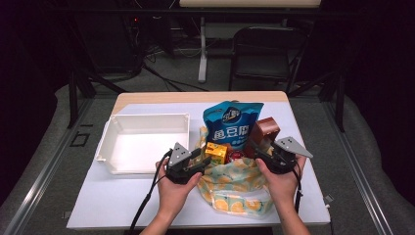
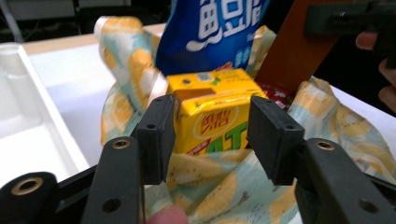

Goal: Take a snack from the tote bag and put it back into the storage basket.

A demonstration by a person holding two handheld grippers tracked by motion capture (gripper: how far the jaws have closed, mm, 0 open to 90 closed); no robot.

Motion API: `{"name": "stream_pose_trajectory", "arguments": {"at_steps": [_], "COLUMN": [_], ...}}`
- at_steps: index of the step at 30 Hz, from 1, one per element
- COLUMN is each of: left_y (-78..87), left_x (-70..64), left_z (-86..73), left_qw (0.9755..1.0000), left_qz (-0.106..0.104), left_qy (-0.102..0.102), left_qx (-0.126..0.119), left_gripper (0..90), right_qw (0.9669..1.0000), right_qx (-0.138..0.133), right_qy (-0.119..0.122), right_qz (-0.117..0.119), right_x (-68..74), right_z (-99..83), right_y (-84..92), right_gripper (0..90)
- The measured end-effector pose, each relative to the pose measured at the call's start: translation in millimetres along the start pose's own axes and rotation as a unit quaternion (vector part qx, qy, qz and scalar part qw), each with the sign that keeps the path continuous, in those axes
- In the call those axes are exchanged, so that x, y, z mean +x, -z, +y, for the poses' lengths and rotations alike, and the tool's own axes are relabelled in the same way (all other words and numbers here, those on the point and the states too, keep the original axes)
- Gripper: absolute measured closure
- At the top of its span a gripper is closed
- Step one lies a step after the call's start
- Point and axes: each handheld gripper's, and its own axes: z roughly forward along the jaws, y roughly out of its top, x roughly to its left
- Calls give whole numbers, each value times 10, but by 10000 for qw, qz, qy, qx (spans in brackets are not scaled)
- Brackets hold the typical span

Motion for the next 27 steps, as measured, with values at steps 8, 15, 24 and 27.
{"name": "stream_pose_trajectory", "arguments": {"at_steps": [8, 15, 24, 27], "left_y": [-70, -86, -150, -161], "left_x": [-102, -197, -347, -397], "left_z": [76, 164, 244, 273], "left_qw": [9986, 9965, 9936, 9932], "left_qz": [-309, -554, -904, -887], "left_qy": [-326, -496, -626, -684], "left_qx": [-279, -380, -265, -308], "left_gripper": [375, 277, 193, 195], "right_qw": [9998, 9992, 9973, 9963], "right_qx": [-134, -222, -280, -263], "right_qy": [69, 11, -89, -109], "right_qz": [101, 345, 680, 815], "right_x": [36, 90, 202, 263], "right_z": [243, 347, 431, 443], "right_y": [160, 257, 352, 360], "right_gripper": [373, 373, 373, 373]}}
